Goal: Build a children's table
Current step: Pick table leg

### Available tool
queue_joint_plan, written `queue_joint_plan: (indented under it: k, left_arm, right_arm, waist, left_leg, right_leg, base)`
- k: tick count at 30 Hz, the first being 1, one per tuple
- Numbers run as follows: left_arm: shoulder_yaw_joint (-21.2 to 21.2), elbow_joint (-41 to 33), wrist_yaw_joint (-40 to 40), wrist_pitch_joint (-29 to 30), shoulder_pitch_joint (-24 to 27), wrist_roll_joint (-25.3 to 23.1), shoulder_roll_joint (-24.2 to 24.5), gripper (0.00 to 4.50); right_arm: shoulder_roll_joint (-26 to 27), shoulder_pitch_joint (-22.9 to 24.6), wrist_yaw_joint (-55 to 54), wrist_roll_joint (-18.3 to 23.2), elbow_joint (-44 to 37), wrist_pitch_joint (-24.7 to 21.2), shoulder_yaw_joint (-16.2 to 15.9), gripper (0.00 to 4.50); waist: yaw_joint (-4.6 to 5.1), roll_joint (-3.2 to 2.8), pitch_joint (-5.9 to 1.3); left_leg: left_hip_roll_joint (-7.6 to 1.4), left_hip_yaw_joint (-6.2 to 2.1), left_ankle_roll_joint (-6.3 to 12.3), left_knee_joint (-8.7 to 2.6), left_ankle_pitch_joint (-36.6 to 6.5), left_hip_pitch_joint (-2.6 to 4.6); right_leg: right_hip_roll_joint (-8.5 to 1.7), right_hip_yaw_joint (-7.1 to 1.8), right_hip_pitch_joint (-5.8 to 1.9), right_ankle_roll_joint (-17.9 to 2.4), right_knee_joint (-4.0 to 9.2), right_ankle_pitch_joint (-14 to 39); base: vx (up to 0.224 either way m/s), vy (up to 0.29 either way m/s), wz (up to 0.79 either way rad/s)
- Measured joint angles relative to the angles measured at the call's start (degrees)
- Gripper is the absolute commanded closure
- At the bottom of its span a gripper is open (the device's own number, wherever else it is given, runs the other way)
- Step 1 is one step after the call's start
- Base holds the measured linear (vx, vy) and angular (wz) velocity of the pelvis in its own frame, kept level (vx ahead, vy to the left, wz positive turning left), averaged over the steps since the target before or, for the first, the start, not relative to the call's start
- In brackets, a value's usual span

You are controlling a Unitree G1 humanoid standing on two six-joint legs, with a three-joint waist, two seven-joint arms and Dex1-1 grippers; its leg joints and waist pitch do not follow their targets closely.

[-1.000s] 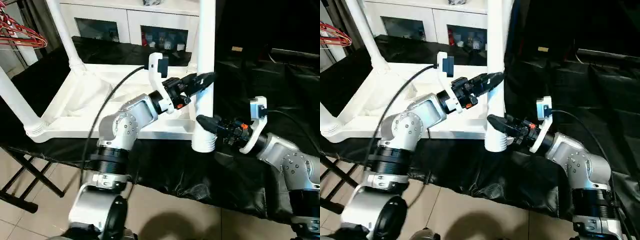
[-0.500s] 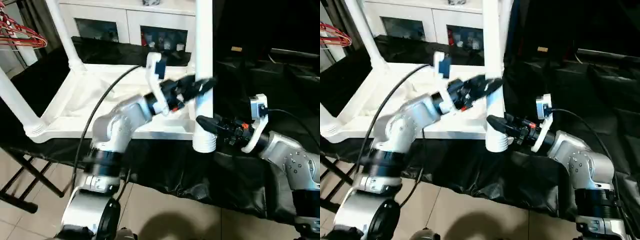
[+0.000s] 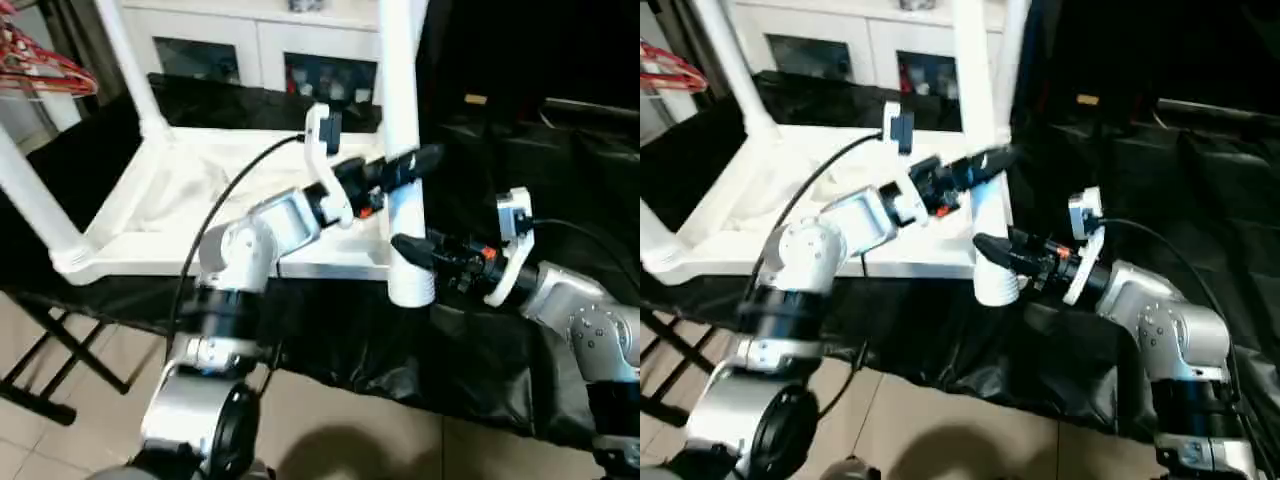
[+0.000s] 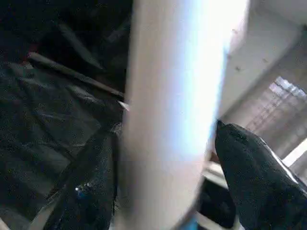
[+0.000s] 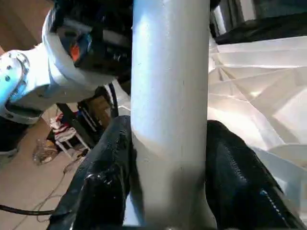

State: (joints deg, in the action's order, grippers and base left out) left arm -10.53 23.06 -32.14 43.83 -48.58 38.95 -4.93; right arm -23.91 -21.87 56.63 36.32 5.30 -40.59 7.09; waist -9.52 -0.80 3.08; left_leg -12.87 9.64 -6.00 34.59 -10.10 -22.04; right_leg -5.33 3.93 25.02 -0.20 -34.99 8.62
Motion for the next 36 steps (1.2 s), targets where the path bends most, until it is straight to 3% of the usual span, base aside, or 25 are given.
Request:
queue_joint_plan:
  k: [6, 8, 15, 25, 26, 27, 32, 36]
  left_arm:
    - [-2.3, 1.1, 1.3, 0.4, -0.1, 1.5, 0.0, 1.53]
    - [-2.4, 0.8, 1.3, 1.0, -0.1, 2.0, 0.0, 1.86]
    - [-1.1, -0.1, 1.0, 1.8, 0.1, 1.8, 0.1, 2.33]
    - [-0.5, -0.5, -0.9, 0.0, 0.8, 1.2, 0.8, 2.56]
    - [-0.1, -0.5, -1.5, -0.3, 0.8, 1.0, 1.3, 2.57]
    - [0.3, -0.5, -2.0, -0.6, 0.7, 0.7, 1.7, 2.57]
    - [2.0, -0.8, -5.5, -1.6, 0.7, -0.4, 4.2, 2.64]
    - [5.1, -0.9, -10.6, -1.1, 0.7, -0.8, 7.0, 2.65]
  right_arm:
    - [0.0, 0.1, -0.7, 0.0, 0.0, 0.1, 0.0, 2.64]
    - [0.0, 0.1, -0.7, 0.0, 0.0, 0.1, 0.0, 2.64]
    - [-0.1, 0.1, -1.0, 0.0, -0.1, 0.1, -0.4, 2.64]
    - [-0.6, 0.1, -1.0, 0.0, -0.8, 0.4, -0.8, 2.64]
    - [-0.6, 0.0, -1.0, 0.0, -0.8, 0.4, -0.8, 2.08]
    - [-0.6, 0.0, -1.1, 0.0, -0.8, 0.5, -0.9, 1.94]
    - [-0.7, -1.5, -1.3, -0.4, -0.2, 0.0, -1.0, 1.51]
    - [-3.1, -2.9, 0.5, -0.5, -0.3, -0.8, -3.2, 1.29]
  waist:
    - [-0.22, 0.0, 0.0]
    - [-0.27, 0.0, 0.0]
    - [-0.3, 0.02, 0.01]
    - [-0.25, 0.06, 0.02]
    - [-0.25, 0.06, 0.02]
    - [-0.24, 0.06, 0.01]
    - [-0.16, 0.06, 0.01]
    - [-0.26, 0.07, 0.01]
  left_leg:
    - [0.0, -0.01, 0.01, 0.02, 0.0, -0.02]
    - [0.0, -0.01, 0.01, 0.02, 0.0, -0.01]
    - [-0.01, -0.01, 0.01, 0.02, 0.0, -0.01]
    - [0.0, 0.0, 0.01, 0.02, 0.0, -0.02]
    - [0.0, 0.0, 0.01, 0.02, 0.0, -0.01]
    - [0.0, 0.0, 0.01, 0.02, 0.0, -0.01]
    - [0.0, 0.0, 0.01, 0.02, 0.0, 0.0]
    - [0.0, 0.0, 0.01, 0.02, 0.0, 0.01]
  right_leg:
    - [-0.01, 0.01, -0.01, 0.0, 0.02, 0.0]
    - [-0.01, 0.01, -0.01, 0.0, 0.02, 0.0]
    - [-0.01, 0.01, -0.01, 0.0, 0.01, 0.0]
    - [-0.01, 0.0, -0.01, 0.0, 0.01, 0.0]
    - [-0.01, 0.01, -0.01, 0.0, 0.01, 0.0]
    - [-0.01, 0.0, -0.01, 0.0, 0.01, 0.0]
    - [-0.01, 0.0, -0.01, 0.0, -0.01, 0.0]
    - [-0.01, 0.0, -0.01, 0.0, -0.01, 0.0]
  base:
    - [0.0, 0.0, 0.0]
    - [0.0, 0.0, 0.0]
    - [0.0, 0.0, 0.0]
    - [0.0, 0.0, 0.0]
    - [0.0, 0.0, 0.0]
    - [0.0, 0.0, 0.0]
    - [0.0, 0.0, 0.0]
    - [0.0, 0.0, 0.0]
